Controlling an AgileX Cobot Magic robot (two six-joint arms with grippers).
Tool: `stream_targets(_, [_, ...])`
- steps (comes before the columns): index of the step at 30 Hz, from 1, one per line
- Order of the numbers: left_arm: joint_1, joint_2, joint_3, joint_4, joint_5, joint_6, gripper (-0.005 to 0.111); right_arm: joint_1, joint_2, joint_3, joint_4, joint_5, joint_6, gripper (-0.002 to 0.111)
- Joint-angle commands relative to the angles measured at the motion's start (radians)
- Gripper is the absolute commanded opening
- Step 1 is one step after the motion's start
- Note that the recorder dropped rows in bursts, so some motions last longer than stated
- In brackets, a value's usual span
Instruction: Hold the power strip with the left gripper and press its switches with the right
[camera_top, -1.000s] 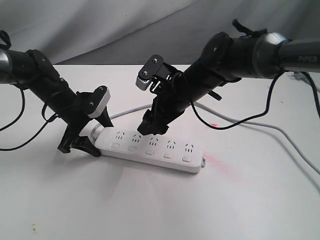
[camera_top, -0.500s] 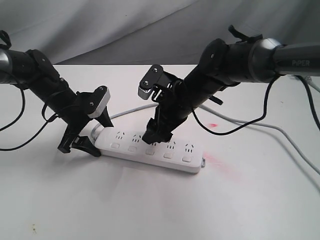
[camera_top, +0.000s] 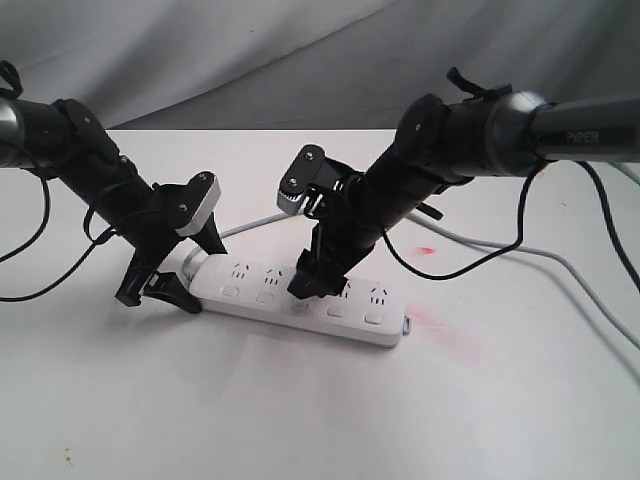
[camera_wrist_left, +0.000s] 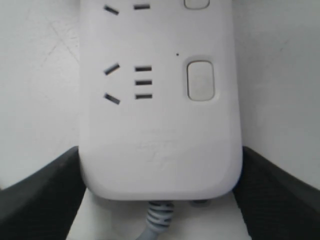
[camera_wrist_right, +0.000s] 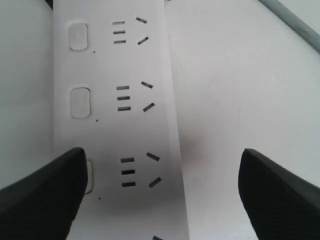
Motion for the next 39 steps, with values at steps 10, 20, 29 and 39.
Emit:
stream_targets(10, [-0.003, 0.005, 0.001, 0.016, 0.017, 0.005, 0.032, -0.005, 0.02, 0.006, 0.029, 0.003, -0.022, 0.076])
stream_targets(20, [-0.003, 0.005, 0.001, 0.009, 0.017, 0.005, 0.032, -0.005, 0.032, 0.006, 0.026, 0.007, -0.024, 0.076])
stream_targets(29, [-0.003, 0.005, 0.001, 0.009, 0.015, 0.005, 0.032, -0.005, 0.036, 0.081, -0.006, -0.06, -0.016, 0.076])
stream_targets(39, [-0.003, 0.005, 0.001, 0.009, 0.015, 0.005, 0.032, -0.005, 0.036, 0.088, -0.013, -0.07, -0.016, 0.076])
